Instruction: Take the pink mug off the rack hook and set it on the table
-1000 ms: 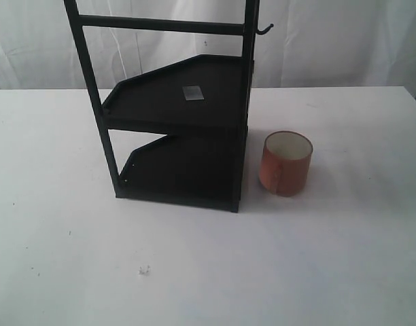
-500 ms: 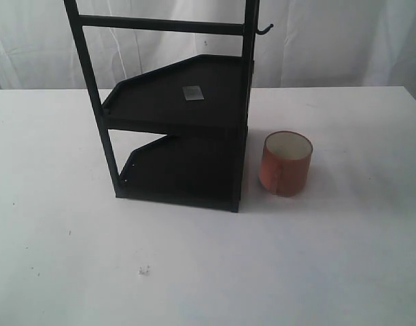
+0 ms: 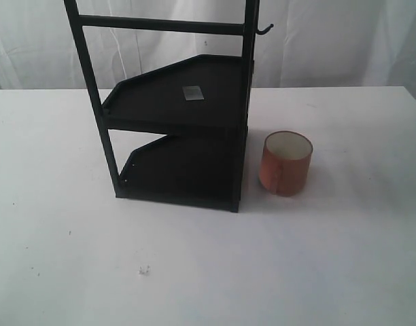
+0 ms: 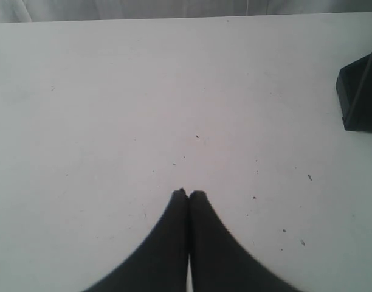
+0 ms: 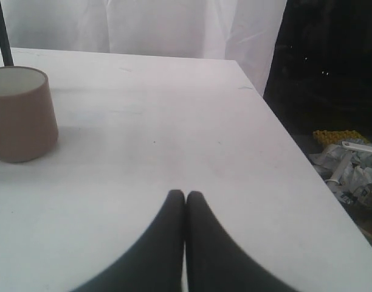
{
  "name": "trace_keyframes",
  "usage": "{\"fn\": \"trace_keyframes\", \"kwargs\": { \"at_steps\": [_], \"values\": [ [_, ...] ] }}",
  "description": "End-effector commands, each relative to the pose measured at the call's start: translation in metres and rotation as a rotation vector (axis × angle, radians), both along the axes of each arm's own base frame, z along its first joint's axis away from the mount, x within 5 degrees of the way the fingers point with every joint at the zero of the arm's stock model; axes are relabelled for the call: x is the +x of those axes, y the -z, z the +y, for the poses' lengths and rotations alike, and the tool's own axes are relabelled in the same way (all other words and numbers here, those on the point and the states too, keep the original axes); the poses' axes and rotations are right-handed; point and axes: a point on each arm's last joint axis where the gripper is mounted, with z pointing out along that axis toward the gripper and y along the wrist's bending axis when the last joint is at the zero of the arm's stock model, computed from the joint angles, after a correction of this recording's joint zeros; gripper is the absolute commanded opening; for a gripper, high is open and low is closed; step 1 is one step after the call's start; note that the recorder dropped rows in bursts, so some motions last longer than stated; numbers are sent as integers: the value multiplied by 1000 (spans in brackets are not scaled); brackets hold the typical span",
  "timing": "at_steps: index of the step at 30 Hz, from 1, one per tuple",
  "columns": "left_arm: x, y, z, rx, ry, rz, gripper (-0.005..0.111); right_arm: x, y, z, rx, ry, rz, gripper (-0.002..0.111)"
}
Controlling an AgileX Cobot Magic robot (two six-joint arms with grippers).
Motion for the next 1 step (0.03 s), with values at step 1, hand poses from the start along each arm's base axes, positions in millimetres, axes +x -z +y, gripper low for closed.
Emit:
{"fn": "trace_keyframes", "kwargs": {
  "at_steps": [1],
  "values": [
    [0,1,0,-3,4,-5,0,0,0,0,-3,-3,-4,0]
  ]
}}
